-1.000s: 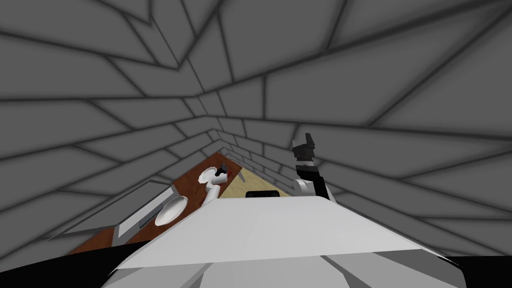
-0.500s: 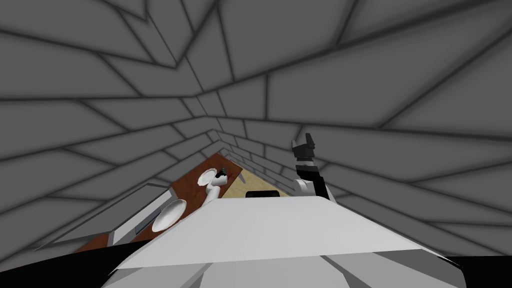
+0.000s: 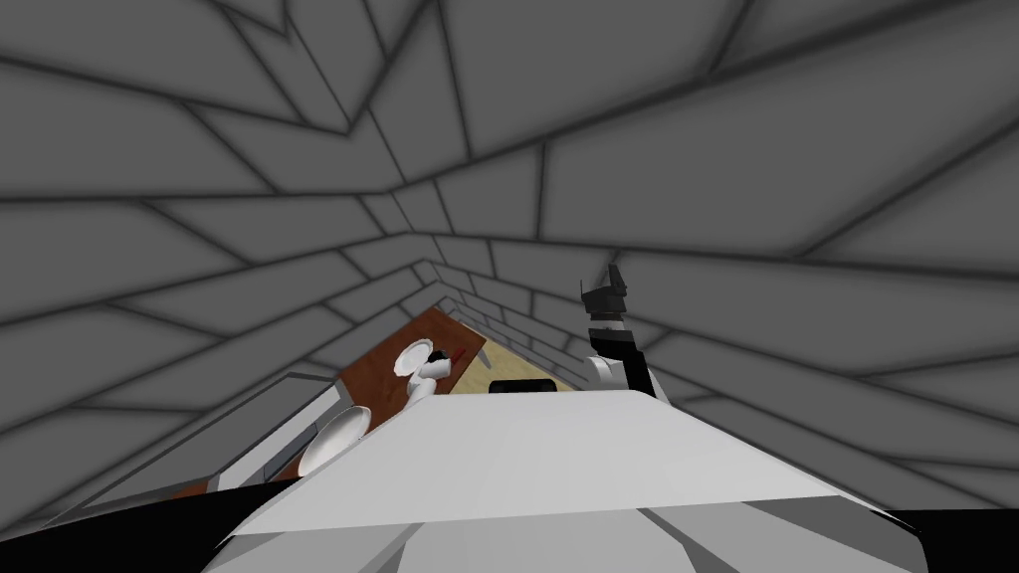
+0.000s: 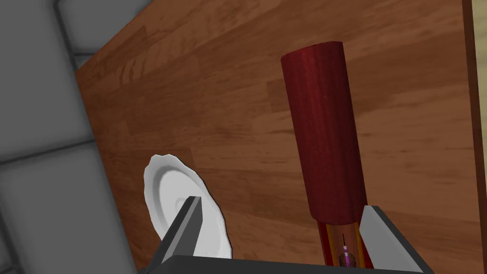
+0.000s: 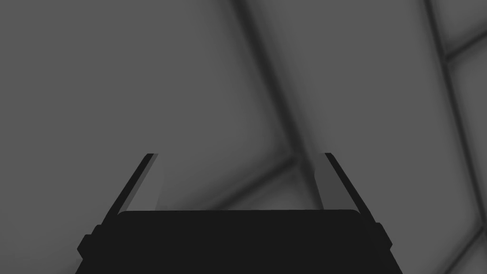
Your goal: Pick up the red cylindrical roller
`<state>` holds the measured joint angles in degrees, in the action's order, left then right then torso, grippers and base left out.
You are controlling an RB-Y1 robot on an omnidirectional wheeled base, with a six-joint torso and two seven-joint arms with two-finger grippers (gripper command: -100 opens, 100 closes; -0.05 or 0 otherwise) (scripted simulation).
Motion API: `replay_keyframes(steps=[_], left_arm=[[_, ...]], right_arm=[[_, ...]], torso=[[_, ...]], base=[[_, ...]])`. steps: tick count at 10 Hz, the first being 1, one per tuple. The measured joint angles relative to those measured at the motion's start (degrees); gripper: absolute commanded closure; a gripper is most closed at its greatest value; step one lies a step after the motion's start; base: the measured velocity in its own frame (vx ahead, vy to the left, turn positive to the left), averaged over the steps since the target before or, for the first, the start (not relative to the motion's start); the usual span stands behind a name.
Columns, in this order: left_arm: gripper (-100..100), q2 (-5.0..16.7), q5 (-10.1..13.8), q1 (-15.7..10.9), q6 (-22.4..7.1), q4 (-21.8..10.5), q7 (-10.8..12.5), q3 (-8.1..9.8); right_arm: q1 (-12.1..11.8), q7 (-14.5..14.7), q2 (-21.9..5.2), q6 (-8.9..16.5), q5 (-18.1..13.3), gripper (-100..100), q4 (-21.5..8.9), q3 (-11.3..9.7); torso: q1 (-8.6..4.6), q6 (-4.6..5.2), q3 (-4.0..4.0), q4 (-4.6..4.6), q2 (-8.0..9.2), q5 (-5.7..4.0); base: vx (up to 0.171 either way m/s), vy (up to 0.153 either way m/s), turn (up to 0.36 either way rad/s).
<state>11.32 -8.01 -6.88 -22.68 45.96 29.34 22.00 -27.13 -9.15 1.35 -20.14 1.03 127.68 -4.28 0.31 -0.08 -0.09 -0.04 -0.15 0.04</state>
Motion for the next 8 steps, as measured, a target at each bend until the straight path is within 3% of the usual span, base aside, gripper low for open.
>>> replay_keyframes(steps=[1, 3, 4, 6, 7, 8], left_arm=[[-100, -0.65, -0.11, 1.47, -2.61, 1.25, 0.95, 0.21], [-100, -0.56, -1.21, 0.44, -3.06, -1.49, 2.28, 0.91], [-100, -1.16, -1.31, 1.61, -4.42, -0.28, 2.67, 1.00], [-100, -0.27, -1.23, 0.49, -3.99, -3.40, 3.25, 1.30], [-100, 0.31, -1.32, -0.31, -3.65, -6.52, 3.81, 1.60], [-100, -0.40, -2.68, 0.29, -4.07, -7.60, 5.21, 2.03]], right_arm=[[0.00, 0.00, 0.00, 0.00, 0.00, 0, 0.00, 0.00], [0.01, 0.00, 0.01, 0.00, 0.00, 0, 0.00, -0.01], [0.00, 0.00, 0.00, 0.00, 0.00, 0, 0.00, 0.00], [0.01, 0.00, 0.01, 0.00, 0.00, 0, 0.00, -0.01], [0.01, 0.00, 0.01, 0.00, 0.00, 0, 0.00, -0.01], [0.00, 0.00, 0.00, 0.00, 0.00, 0, 0.00, 0.00]], torso=[[-0.03, 0.00, -0.01, 0.00, -0.01, 0.00], [-0.20, 0.01, 0.06, 0.02, 0.12, -0.03], [-0.18, 0.00, 0.07, 0.03, 0.12, -0.04], [-0.26, 0.01, 0.11, 0.04, 0.20, -0.05], [-0.19, 0.01, 0.10, 0.04, 0.18, -0.04], [-0.10, 0.00, 0.08, 0.03, 0.15, -0.01]], base=[[0.053, 0.057, 0.004], [0.031, 0.037, 0.000], [0.028, 0.038, 0.004], [0.014, 0.028, 0.002], [0.035, 0.072, 0.008], [0.049, 0.079, 0.010]])
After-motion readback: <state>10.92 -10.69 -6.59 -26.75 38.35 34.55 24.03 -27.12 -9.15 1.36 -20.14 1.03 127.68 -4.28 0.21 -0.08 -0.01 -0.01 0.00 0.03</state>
